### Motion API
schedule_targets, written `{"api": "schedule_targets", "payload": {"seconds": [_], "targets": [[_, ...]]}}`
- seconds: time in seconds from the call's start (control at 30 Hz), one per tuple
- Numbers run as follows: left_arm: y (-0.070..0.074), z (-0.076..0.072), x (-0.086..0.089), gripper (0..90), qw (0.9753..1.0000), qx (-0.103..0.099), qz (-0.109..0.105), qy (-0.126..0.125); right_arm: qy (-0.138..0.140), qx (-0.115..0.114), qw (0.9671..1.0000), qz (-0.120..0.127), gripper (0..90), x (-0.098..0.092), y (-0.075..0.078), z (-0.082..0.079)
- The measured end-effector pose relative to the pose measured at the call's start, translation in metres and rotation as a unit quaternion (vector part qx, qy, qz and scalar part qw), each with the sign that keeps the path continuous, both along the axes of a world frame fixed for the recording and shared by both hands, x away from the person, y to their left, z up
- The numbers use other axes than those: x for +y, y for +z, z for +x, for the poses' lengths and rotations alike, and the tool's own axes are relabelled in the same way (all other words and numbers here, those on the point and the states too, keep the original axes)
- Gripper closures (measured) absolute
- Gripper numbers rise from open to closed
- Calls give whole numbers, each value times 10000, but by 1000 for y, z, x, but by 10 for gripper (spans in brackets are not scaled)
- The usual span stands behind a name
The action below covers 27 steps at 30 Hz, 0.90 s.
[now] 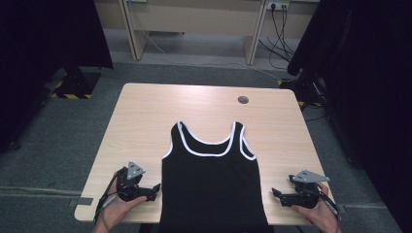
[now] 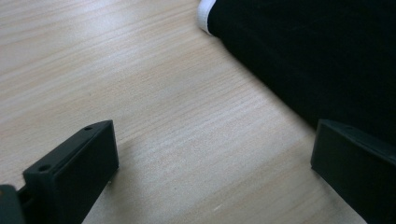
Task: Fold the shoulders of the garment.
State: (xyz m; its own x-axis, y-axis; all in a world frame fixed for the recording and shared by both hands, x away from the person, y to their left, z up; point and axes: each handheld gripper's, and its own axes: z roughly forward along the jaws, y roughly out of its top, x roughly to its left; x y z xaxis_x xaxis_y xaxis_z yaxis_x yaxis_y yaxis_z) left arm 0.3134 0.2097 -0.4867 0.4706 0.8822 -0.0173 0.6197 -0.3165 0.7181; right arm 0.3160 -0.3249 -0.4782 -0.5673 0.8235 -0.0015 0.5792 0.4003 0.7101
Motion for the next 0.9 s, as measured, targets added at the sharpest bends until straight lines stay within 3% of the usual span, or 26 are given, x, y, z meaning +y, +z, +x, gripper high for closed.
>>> {"api": "schedule_targets", "payload": {"seconds": [0.9], "targets": [[4,2,-2,13,9999,-61,-109,39,26,-4,10000,-1,130,-1,0,1]]}}
